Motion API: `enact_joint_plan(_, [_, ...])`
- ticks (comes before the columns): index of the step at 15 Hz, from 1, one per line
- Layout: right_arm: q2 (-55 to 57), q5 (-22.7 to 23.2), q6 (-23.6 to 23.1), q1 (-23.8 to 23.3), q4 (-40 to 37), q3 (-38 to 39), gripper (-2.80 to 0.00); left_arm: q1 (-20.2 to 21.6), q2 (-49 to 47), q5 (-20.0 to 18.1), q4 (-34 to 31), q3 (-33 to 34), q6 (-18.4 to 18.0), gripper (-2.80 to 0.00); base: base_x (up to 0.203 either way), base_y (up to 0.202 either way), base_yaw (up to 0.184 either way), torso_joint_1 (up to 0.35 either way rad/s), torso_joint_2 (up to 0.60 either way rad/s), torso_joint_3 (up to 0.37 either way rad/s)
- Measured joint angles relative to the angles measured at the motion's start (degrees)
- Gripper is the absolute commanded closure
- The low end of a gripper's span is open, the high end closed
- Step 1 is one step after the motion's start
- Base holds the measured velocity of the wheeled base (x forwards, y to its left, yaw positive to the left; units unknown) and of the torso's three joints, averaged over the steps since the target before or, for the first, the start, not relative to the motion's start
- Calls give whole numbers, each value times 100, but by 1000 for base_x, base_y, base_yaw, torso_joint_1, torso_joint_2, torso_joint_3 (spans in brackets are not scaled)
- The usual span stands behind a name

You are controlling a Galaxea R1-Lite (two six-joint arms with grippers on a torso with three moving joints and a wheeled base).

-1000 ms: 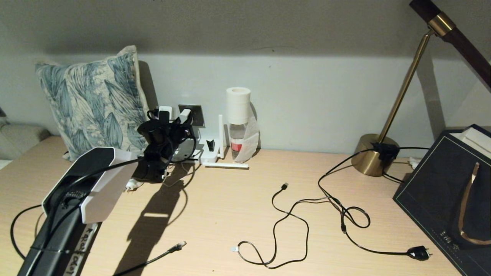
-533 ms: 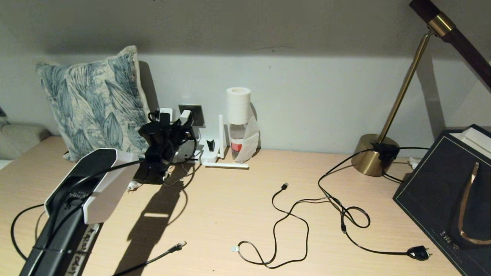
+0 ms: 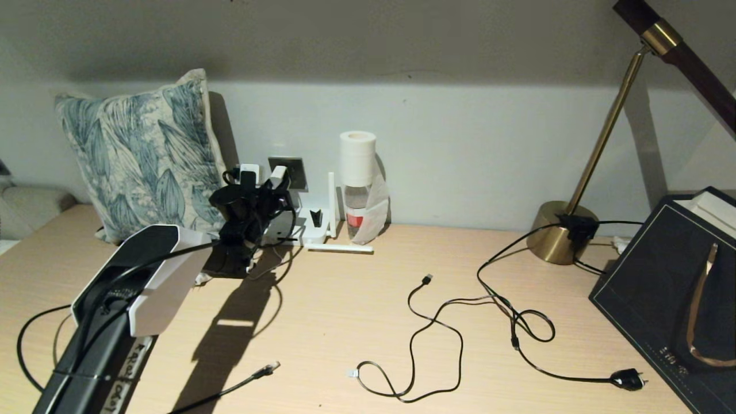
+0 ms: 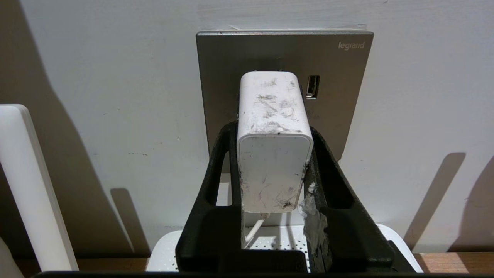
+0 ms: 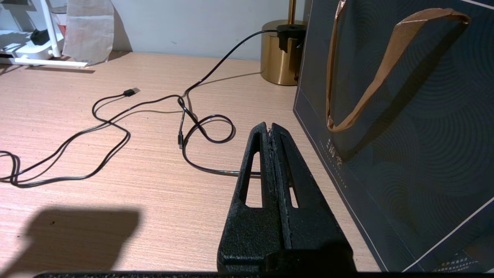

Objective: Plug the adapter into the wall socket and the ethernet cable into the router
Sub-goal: Plug plug into socket

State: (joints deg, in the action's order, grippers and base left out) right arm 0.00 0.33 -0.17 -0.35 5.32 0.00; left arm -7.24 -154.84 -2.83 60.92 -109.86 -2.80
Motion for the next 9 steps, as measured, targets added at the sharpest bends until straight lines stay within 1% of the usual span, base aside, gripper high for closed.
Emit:
enact_joint_plan(7, [2,-2,1,0,0,0,0,-59,57,155,-156,-44,6,0,0,0,0,0,0,0])
enact_joint_plan(9, [1,0,1,0,-2,0,0,-81,93,301,-271,-52,61,0,0,0,0,0,0,0])
